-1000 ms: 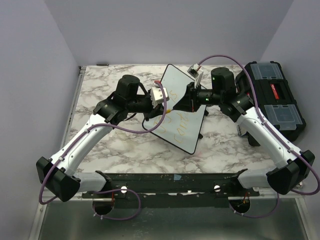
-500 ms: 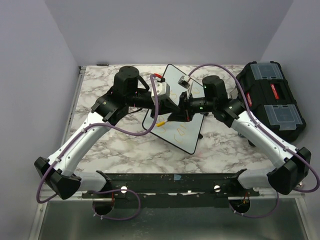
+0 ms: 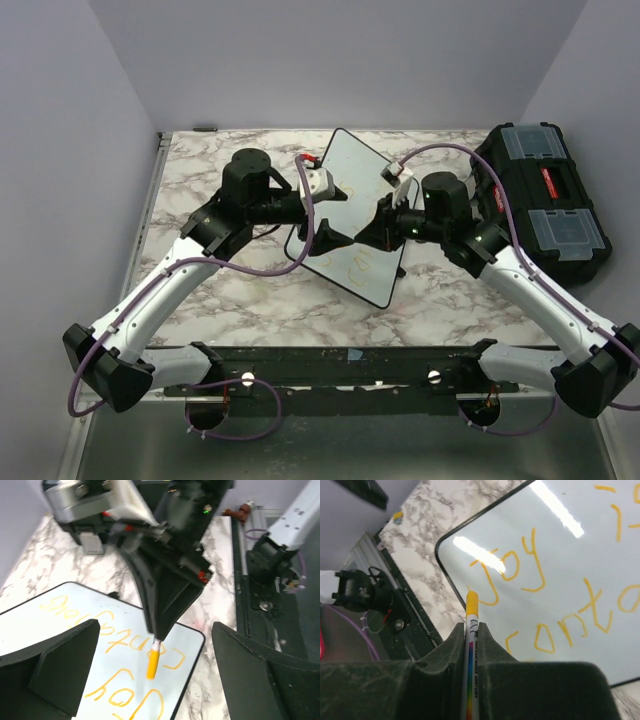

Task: Write a sentence on the whiteboard
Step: Insert the whiteboard marker without the cap into the pen cap, then put down the whiteboard marker at the center of the board.

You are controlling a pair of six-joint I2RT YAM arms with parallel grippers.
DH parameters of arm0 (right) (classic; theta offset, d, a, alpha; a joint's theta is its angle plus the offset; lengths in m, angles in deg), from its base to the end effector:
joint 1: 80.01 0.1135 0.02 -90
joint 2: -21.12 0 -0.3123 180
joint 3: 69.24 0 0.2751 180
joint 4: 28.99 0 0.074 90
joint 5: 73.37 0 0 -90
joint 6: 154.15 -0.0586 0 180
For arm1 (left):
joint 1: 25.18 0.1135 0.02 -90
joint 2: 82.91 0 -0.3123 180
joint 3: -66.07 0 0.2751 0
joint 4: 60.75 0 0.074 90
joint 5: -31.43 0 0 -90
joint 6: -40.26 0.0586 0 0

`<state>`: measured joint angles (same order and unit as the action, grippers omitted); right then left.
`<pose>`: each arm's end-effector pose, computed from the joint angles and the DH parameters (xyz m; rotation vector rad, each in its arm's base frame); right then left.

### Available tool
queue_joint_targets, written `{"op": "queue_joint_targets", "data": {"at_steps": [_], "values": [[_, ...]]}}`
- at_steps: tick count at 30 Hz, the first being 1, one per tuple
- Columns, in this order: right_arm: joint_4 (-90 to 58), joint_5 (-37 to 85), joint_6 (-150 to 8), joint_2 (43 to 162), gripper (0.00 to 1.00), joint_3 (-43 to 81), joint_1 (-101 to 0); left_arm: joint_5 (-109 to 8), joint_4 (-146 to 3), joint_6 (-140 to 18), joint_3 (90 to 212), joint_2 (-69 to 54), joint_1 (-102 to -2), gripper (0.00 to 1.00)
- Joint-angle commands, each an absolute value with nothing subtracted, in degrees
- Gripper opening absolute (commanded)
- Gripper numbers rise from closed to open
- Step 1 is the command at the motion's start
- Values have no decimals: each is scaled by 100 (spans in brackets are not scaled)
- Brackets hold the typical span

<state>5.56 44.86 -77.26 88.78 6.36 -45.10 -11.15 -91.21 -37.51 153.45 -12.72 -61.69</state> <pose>0.2187 0.1865 0.3841 -0.7194 2.0063 1.0129 0.2055 -0.2058 0.4625 1.2721 1.3387 -1.0393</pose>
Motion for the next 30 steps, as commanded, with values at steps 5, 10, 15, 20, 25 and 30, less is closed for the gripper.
{"op": "queue_joint_targets", "data": {"at_steps": [5, 10, 15, 20, 25, 30], "values": [[461, 1491, -8333, 8124, 1, 90, -4500, -2391, -8262, -4678, 14985, -1591, -5979, 98], [389, -258, -8886, 7836, 1, -307, -4494, -2933, -9104, -5747, 15599, -1012, -5657, 99], [118, -1565, -9415, 7684, 1, -989, -4512, -2819, -9288, -6279, 15748, -679, -5220, 98], [-179, -2564, -10086, 7586, 1, -1707, -4712, -3403, -8647, -6521, 15066, -1106, -5072, 98], [-976, -2636, -10435, 7412, 1, -2576, -5013, -3923, -8440, -6486, 14638, -1465, -4971, 98], [-1581, -2238, -10718, 7536, 1, -3174, -5452, -4220, -8372, -6460, 14307, -1786, -4858, 99]]}}
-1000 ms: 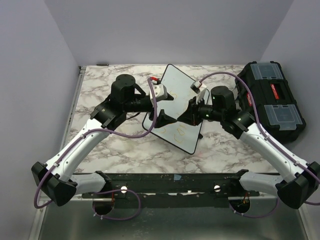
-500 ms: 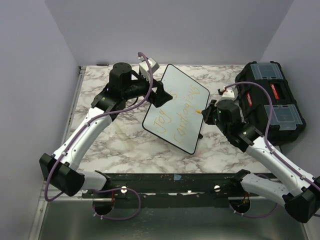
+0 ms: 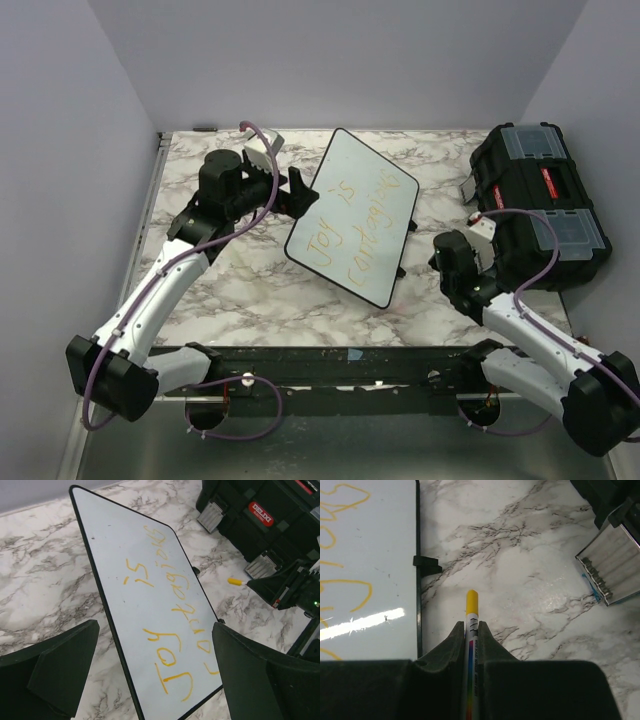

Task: Write a sentence on the whiteboard
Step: Put down the whiteboard marker at the center of the board.

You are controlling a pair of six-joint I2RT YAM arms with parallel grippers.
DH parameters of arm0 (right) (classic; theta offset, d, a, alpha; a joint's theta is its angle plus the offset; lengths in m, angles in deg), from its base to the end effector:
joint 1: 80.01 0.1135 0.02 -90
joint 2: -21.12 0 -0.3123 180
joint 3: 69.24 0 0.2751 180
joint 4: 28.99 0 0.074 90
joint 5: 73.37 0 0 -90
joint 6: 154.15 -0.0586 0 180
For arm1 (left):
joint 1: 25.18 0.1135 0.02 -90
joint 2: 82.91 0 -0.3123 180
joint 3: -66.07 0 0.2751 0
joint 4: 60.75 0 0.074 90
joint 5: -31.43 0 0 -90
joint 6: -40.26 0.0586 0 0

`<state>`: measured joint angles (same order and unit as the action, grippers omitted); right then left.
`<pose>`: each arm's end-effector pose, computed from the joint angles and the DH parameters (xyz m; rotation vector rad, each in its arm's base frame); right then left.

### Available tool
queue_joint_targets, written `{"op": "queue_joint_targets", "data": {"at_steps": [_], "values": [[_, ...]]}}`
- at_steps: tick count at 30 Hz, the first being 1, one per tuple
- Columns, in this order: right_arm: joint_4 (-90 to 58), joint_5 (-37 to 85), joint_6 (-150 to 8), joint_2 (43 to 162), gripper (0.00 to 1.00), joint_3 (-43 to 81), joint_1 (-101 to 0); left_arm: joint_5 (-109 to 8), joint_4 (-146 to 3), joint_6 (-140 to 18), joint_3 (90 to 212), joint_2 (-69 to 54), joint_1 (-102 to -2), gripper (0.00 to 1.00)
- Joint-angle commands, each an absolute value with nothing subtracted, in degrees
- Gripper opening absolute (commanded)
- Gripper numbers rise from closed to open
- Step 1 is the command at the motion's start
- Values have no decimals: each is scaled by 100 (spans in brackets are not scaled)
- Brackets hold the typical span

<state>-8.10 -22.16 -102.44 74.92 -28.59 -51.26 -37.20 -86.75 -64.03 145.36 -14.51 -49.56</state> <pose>0.1953 0.0653 0.2359 0.5358 1.9500 -0.0003 0.2638 -0.1430 0.4223 0.4346 1.8434 -0.8090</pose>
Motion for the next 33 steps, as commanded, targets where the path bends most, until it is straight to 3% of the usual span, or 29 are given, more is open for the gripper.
{"op": "queue_joint_targets", "data": {"at_steps": [1, 5, 10, 18, 23, 27, 33], "values": [[-1781, -2009, -10825, 7563, 1, -3247, -5610, -4260, -8339, -6449, 14212, -1846, -4839, 99], [-2179, -949, -11084, 7599, 6, -3580, -6336, -4476, -8192, -6446, 13915, -2103, -4781, 98], [-2272, -600, -11168, 7460, 17, -3729, -6612, -4606, -8194, -6525, 13712, -2283, -4672, 98], [-1865, -482, -11289, 7152, 56, -3700, -6648, -4913, -8143, -6578, 13497, -2509, -4541, 98], [-1453, -518, -11136, 6845, 74, -3547, -6649, -5283, -8184, -6423, 13308, -2714, -4465, 99], [-1201, -529, -10912, 6660, 83, -3313, -6648, -5800, -7951, -6215, 12912, -3016, -4393, 99], [-987, -499, -10671, 6392, 90, -3081, -6648, -6369, -7568, -5774, 12163, -3587, -4069, 99]]}}
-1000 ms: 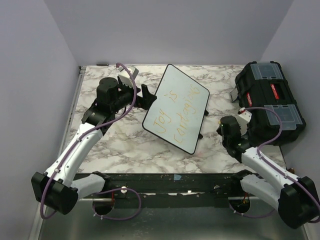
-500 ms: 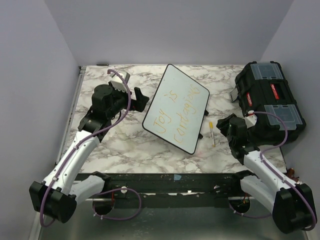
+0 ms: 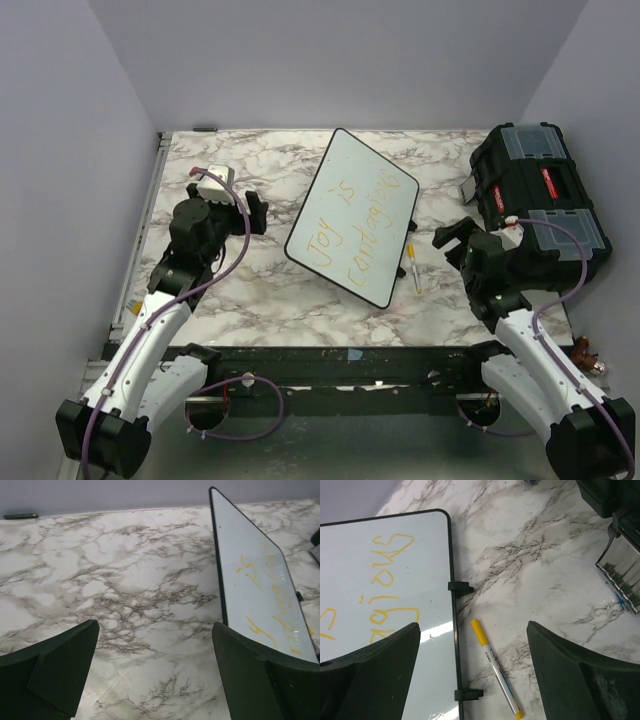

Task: Write a sentence on the whiteboard
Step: Put down the whiteboard marker at the center of the board, then reset both arms

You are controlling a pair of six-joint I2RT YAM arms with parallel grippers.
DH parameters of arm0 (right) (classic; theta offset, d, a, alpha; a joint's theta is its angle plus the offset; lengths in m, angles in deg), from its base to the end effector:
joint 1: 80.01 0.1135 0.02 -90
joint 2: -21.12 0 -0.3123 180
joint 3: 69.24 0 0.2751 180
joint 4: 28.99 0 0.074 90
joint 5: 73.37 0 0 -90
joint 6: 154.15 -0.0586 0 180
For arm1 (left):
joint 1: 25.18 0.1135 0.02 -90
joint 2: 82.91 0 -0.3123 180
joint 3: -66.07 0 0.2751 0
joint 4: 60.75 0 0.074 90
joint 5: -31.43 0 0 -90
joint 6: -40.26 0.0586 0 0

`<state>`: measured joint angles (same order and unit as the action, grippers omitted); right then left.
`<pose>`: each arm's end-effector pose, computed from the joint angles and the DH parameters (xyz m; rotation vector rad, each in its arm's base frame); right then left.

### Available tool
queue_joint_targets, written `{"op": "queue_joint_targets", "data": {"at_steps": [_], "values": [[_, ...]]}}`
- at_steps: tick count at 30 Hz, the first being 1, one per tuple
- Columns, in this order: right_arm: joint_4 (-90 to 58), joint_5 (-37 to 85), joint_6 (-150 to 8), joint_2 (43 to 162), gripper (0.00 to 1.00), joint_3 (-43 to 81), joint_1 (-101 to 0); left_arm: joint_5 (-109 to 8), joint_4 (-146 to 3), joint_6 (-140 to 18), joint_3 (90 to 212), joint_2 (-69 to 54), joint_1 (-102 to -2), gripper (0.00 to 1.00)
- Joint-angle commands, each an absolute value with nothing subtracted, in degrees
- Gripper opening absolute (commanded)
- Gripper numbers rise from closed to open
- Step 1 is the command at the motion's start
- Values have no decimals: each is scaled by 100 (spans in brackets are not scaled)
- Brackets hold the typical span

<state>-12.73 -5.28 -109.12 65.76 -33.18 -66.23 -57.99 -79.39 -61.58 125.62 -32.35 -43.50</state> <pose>0.1861 0.0231 0.2380 0.7632 1.8293 0.2848 0.2125 -0.0710 0.3754 0.1067 1.7523 -0.3942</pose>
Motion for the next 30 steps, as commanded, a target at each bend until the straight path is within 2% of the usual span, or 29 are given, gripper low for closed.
{"op": "queue_joint_targets", "data": {"at_steps": [1, 5, 8, 13, 21, 30], "values": [[-979, -498, -10601, 6346, 90, -3051, -6649, -6282, -7603, -5816, 12102, -3634, -3955, 99], [-939, -566, -10284, 6206, 91, -2884, -6648, -6230, -7539, -5992, 11880, -3709, -3458, 99], [-916, -656, -10060, 6089, 92, -2694, -6652, -6645, -7362, -5931, 11658, -3612, -3176, 98], [-1032, -578, -9790, 5961, 91, -2431, -6648, -7366, -6115, -5774, 10881, -3586, -2885, 98], [-1182, -40, -9879, 5873, 91, -2348, -6648, -7574, -4370, -5483, 10401, -2187, -2749, 98], [-1177, 124, -9914, 5571, 92, -2268, -6648, -6590, -2473, -5363, 9866, -1157, -2658, 98]]}}
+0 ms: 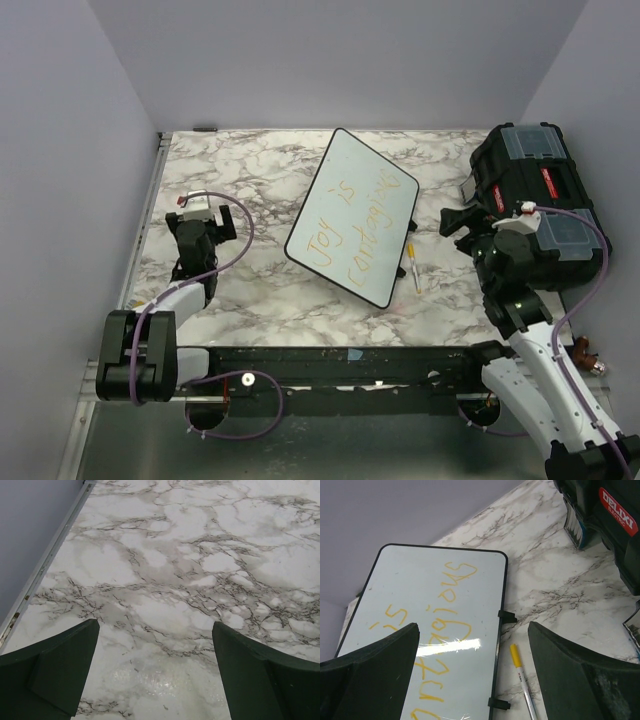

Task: Write a sentence on the whiteboard
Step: Reset both arms

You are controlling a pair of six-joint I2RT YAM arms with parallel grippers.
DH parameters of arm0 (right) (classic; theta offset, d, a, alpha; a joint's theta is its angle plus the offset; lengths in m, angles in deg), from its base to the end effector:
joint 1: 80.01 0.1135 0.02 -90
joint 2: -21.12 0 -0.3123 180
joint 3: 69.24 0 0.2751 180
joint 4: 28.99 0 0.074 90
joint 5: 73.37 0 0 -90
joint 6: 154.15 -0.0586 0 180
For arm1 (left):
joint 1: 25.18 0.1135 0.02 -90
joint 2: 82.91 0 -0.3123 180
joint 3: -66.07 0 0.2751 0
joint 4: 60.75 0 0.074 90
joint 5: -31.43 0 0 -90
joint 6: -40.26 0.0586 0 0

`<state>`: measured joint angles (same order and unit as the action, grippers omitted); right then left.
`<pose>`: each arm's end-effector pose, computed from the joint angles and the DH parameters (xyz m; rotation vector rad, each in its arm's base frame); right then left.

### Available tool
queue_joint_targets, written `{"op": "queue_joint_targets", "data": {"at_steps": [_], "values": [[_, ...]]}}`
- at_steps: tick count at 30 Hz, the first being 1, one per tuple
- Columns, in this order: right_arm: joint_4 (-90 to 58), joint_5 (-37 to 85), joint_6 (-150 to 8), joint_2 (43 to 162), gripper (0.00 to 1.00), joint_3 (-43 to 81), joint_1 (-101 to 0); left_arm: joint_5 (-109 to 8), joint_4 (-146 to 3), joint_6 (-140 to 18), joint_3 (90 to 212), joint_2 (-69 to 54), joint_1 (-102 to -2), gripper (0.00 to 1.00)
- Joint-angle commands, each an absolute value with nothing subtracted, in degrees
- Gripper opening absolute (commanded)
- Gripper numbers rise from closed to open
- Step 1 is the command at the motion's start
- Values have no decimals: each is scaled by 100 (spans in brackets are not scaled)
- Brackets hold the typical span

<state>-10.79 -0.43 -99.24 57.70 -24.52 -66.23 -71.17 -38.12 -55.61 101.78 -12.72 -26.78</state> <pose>0.1688 0.0237 0.3159 0.5364 1.6685 0.3655 0.2696 0.0053 0.2246 -0.2241 1.7595 0.1012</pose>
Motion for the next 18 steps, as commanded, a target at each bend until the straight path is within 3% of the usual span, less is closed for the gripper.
{"op": "queue_joint_targets", "data": {"at_steps": [1, 9, 18], "values": [[-1182, 136, -9913, 5526, 92, -2281, -6648, -6580, -2325, -5313, 9833, -1124, -2667, 98], [-1192, 262, -9922, 5451, 92, -2315, -6650, -6389, -901, -5069, 9169, -918, -2776, 99], [-1147, 409, -9954, 5365, 92, -2304, -6653, -6358, -1006, -5080, 9185, -953, -2784, 99]]}}
